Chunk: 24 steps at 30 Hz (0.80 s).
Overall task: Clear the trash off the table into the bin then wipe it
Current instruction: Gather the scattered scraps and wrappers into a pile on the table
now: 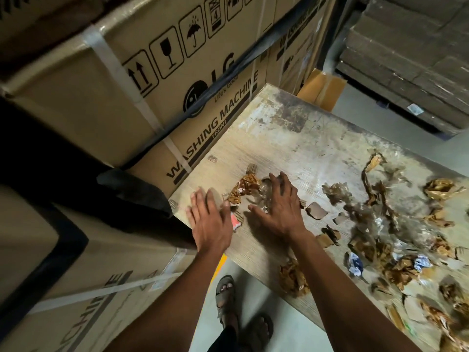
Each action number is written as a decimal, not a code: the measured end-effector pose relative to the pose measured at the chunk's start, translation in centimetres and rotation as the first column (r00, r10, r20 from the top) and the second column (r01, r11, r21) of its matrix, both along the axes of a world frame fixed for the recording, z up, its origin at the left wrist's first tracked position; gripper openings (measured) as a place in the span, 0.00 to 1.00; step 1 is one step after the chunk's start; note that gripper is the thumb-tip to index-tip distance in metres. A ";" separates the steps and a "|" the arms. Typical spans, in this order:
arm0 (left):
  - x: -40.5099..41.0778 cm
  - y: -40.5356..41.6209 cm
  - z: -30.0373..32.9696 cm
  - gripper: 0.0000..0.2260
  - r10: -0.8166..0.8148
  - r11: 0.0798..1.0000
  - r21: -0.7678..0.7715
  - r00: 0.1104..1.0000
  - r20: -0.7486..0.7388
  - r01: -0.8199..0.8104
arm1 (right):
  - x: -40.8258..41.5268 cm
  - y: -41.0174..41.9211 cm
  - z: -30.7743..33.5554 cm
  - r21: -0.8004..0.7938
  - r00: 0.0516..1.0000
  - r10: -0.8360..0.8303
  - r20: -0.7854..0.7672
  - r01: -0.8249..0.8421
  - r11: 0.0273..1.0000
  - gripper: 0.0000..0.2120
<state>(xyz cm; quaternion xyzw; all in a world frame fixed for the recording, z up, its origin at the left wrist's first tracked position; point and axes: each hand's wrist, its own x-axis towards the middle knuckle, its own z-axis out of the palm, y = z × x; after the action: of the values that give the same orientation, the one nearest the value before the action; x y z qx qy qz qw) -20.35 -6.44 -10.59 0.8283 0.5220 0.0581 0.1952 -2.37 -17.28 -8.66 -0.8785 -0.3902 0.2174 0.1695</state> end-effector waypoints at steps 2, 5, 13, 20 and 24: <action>1.4 -1.3 0.1 0.32 -0.061 0.997 -0.037 0.996 0.061 0.063 | -0.3 0.0 0.2 0.025 1.000 -0.003 -0.001 0.003 1.000 0.53; 3.3 -1.5 1.0 0.32 -0.122 0.990 -0.053 0.977 0.173 0.133 | -0.4 -0.5 0.3 0.045 1.000 0.000 0.022 -0.001 0.999 0.48; 0.1 2.1 -1.2 0.37 0.179 0.984 0.021 0.984 -0.015 -0.178 | -0.6 -0.8 0.3 0.058 1.000 -0.001 0.019 0.000 0.998 0.44; 5.1 -1.1 0.9 0.38 -0.108 0.974 -0.161 0.947 0.304 0.162 | 0.3 -2.1 0.5 0.073 1.000 0.011 -0.021 -0.009 0.997 0.50; 6.5 -0.2 0.5 0.38 -0.264 0.946 -0.119 0.930 0.254 0.301 | 0.5 -5.0 2.0 0.141 0.998 0.006 -0.063 0.003 0.990 0.50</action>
<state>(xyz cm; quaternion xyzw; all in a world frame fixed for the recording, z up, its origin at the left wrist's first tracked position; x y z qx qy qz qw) -13.89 -6.64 -10.06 0.8644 0.3731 0.0860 0.3259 -1.84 -22.27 -6.68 -0.8568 -0.3997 0.2170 0.2432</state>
